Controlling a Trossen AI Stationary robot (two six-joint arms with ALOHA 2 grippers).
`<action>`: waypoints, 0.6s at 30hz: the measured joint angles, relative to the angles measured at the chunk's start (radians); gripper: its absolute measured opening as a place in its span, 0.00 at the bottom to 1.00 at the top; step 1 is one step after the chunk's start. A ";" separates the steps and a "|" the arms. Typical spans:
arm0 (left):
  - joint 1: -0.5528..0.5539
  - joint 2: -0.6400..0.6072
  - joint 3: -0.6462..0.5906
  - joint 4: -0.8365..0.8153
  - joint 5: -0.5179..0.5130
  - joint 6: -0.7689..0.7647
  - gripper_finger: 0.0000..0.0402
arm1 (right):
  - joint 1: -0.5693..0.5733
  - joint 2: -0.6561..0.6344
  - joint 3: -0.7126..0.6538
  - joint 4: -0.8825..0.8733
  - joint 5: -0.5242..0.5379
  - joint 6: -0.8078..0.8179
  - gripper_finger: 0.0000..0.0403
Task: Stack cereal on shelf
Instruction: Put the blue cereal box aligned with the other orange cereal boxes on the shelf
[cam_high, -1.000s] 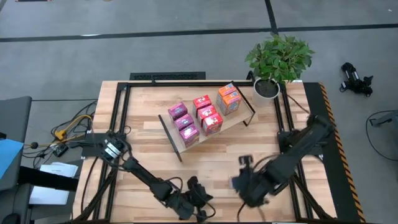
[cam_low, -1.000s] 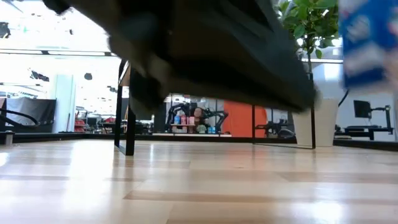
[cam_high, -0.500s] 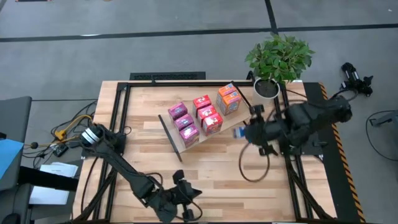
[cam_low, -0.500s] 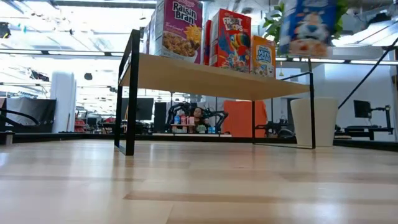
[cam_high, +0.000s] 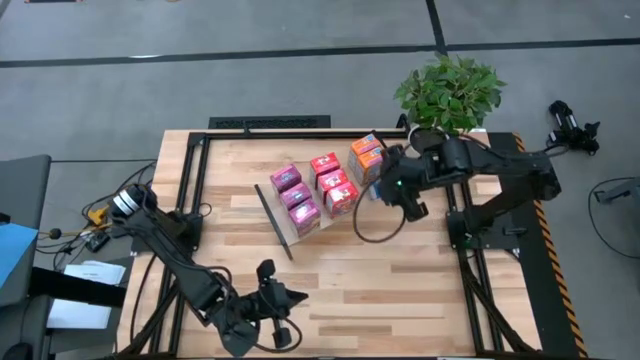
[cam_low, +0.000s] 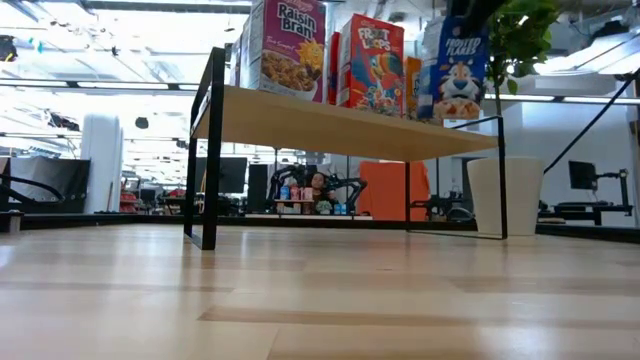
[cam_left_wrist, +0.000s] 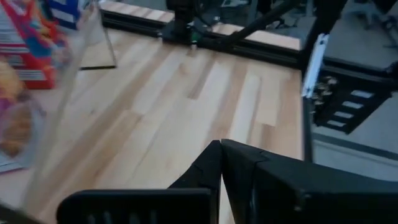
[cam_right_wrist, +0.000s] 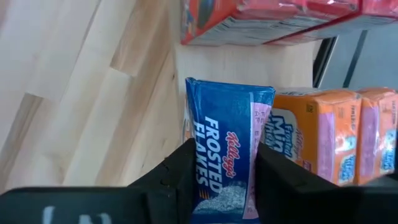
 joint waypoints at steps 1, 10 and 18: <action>-0.002 -0.005 0.000 -0.017 -0.010 0.000 0.00 | -0.012 0.003 0.002 0.002 -0.011 -0.013 0.37; -0.004 -0.010 0.000 -0.081 -0.015 0.000 0.00 | -0.088 0.004 0.002 0.023 -0.086 -0.090 0.37; -0.002 -0.010 0.000 -0.080 -0.023 0.003 0.00 | -0.122 0.004 0.002 0.027 -0.113 -0.104 0.41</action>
